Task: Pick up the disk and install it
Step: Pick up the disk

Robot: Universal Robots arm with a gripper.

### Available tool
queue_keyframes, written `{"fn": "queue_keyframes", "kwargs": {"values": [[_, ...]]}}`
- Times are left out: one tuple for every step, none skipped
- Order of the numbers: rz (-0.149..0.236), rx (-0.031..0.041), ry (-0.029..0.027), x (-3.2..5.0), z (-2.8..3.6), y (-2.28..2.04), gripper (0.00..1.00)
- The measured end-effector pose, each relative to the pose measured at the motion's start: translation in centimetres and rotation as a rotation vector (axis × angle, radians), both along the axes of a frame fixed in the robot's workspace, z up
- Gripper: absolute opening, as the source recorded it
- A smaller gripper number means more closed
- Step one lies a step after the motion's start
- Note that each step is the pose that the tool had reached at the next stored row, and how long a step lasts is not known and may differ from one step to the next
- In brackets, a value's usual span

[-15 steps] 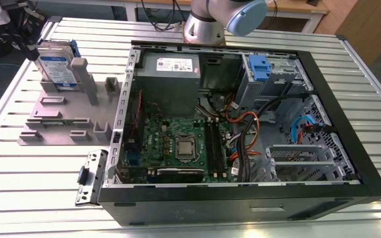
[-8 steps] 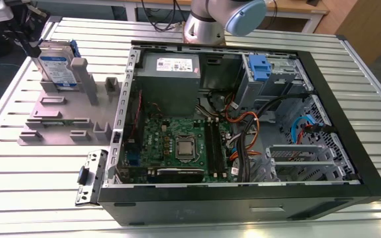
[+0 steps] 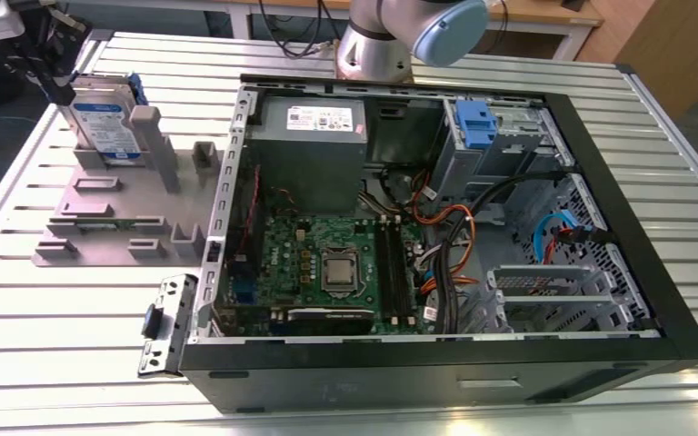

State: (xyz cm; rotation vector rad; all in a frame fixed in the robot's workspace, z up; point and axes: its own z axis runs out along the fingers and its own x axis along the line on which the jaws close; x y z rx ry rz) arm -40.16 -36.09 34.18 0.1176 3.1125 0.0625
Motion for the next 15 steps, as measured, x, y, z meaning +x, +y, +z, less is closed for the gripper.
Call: {"fn": "queue_keyframes", "kwargs": {"values": [[0.000,0.0000,0.0001,0.00,0.00,0.00,0.10],[0.000,0.0000,0.0000,0.00,0.00,0.00,0.10],[0.001,0.0000,0.0000,0.00,0.00,0.00,0.10],[0.002,0.0000,0.0001,0.00,0.00,0.00,0.10],[0.007,0.0000,0.0001,0.00,0.00,0.00,0.10],[0.014,0.0000,0.0000,0.00,0.00,0.00,0.10],[0.020,0.0000,0.0000,0.00,0.00,0.00,0.10],[0.026,0.0000,0.0000,0.00,0.00,0.00,0.10],[0.032,0.0000,0.0000,0.00,0.00,0.00,0.10],[0.038,0.0000,0.0000,0.00,0.00,0.00,0.10],[0.044,0.0000,0.0000,0.00,0.00,0.00,0.10],[0.049,0.0000,0.0000,0.00,0.00,0.00,0.10],[0.054,0.0000,0.0000,0.00,0.00,0.00,0.10],[0.058,-0.0003,0.0001,0.00,0.00,0.00,0.10],[0.062,-0.0009,0.0000,0.00,0.00,0.00,0.10]]}}
